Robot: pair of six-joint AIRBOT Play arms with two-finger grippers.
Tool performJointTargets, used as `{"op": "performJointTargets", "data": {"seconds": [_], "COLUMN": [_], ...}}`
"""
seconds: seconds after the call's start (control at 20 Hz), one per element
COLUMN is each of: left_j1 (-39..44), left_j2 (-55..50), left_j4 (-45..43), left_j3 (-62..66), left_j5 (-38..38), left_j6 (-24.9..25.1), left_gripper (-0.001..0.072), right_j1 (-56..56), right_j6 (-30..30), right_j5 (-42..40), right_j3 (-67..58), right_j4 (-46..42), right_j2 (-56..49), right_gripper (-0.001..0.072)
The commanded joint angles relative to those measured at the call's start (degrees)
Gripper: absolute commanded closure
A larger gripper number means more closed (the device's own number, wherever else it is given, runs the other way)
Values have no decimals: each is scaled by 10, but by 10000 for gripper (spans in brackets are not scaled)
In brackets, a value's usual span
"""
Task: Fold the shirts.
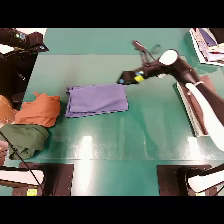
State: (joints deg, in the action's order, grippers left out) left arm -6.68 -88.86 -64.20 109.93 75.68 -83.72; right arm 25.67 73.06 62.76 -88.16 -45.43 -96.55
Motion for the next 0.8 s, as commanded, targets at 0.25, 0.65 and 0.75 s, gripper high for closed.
{"op": "performJointTargets", "data": {"seconds": [0.25, 0.65, 0.75], "left_j1": [39, 52, 52], "left_j2": [-3, -2, -2], "left_j4": [1, 3, 3], "left_j3": [-3, -3, -3], "left_j5": [-28, -10, -11], "left_j6": [5, 13, 12], "left_gripper": [682, 683, 683], "right_j1": [-59, 46, 45], "right_j6": [14, 14, 11], "right_j5": [9, 28, 28], "right_j3": [96, -95, -130], "right_j4": [116, 152, 132], "right_j2": [-74, -211, -209], "right_gripper": [114, 591, 697]}}
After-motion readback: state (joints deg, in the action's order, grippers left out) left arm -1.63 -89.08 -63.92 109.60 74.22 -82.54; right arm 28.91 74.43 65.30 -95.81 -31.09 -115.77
